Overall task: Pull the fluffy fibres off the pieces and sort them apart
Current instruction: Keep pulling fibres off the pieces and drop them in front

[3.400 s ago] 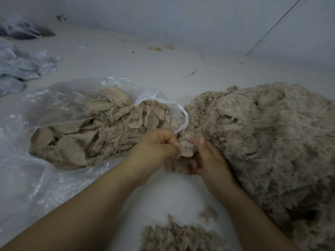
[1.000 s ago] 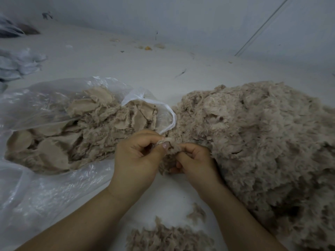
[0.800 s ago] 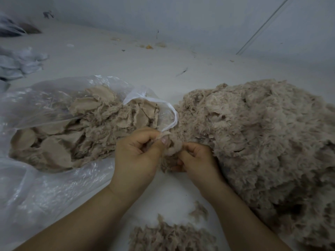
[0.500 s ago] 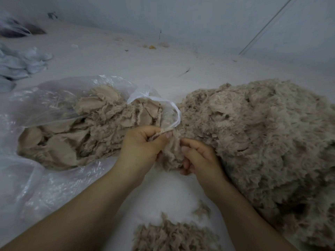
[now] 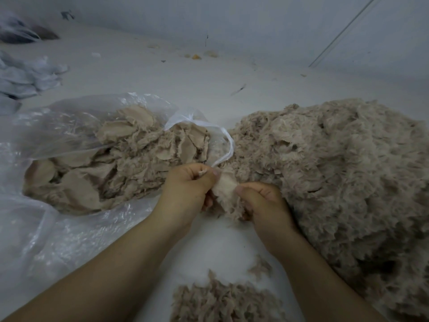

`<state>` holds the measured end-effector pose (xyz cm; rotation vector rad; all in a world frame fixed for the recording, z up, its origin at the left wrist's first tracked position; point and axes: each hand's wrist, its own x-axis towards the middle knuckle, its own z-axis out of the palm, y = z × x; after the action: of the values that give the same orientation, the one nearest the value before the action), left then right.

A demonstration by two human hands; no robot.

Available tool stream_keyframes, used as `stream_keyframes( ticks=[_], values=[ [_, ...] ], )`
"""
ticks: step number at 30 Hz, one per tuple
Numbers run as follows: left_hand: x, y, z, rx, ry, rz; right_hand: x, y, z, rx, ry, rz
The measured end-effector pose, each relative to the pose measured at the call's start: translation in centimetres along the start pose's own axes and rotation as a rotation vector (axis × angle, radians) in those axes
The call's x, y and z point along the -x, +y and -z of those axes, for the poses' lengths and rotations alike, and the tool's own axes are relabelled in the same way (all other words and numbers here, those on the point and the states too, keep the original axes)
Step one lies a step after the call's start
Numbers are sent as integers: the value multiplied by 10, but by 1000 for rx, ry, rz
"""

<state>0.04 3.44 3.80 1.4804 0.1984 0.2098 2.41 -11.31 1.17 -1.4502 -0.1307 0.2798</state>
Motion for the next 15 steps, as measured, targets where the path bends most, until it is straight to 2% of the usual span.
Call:
stream_keyframes(
  ticks=[5, 11, 13, 15],
  values=[
    [4, 1, -6, -65, -75, -15, 4, -2, 2, 97, -66, 74],
    [-4, 6, 7, 7, 121, -19, 2, -1, 1, -35, 19, 20],
    [-2, 7, 9, -43, 66, 9, 2, -1, -1, -76, 39, 6],
    [3, 9, 6, -79, -55, 66, 1, 0, -2, -84, 42, 17]
  ],
)
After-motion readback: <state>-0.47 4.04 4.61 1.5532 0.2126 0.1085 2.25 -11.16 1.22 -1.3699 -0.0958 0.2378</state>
